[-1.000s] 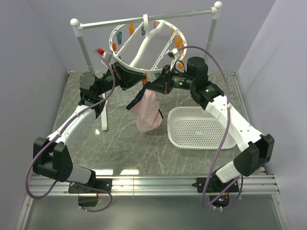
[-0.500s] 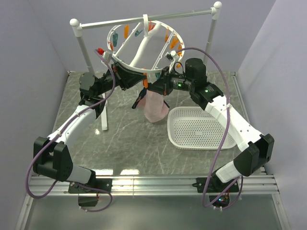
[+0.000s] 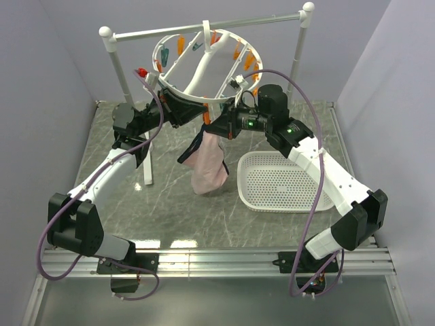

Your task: Clip the underwear to the hanger

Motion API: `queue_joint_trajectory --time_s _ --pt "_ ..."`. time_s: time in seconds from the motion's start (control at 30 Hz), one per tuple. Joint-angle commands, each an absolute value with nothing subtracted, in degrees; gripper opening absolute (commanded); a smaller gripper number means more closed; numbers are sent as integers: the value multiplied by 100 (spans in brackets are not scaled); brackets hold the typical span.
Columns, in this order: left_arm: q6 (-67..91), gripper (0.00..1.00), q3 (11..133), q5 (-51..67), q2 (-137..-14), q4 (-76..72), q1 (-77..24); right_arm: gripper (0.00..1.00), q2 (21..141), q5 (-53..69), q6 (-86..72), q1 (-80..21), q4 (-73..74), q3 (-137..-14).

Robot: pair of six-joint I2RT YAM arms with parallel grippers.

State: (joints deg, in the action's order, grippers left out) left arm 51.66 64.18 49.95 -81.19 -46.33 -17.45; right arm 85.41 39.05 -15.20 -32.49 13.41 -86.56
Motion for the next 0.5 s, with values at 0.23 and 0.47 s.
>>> queue_joint_trajectory --time_s 0.23,0.47 --pt "5282 0 6381 5634 -8024 -4922 -1854 0 8569 4007 -1398 -3243 1178 -8973" --pt "5388 0 6442 5704 -8112 -4878 -1846 0 8525 4043 -1187 -3252 1107 -9052"
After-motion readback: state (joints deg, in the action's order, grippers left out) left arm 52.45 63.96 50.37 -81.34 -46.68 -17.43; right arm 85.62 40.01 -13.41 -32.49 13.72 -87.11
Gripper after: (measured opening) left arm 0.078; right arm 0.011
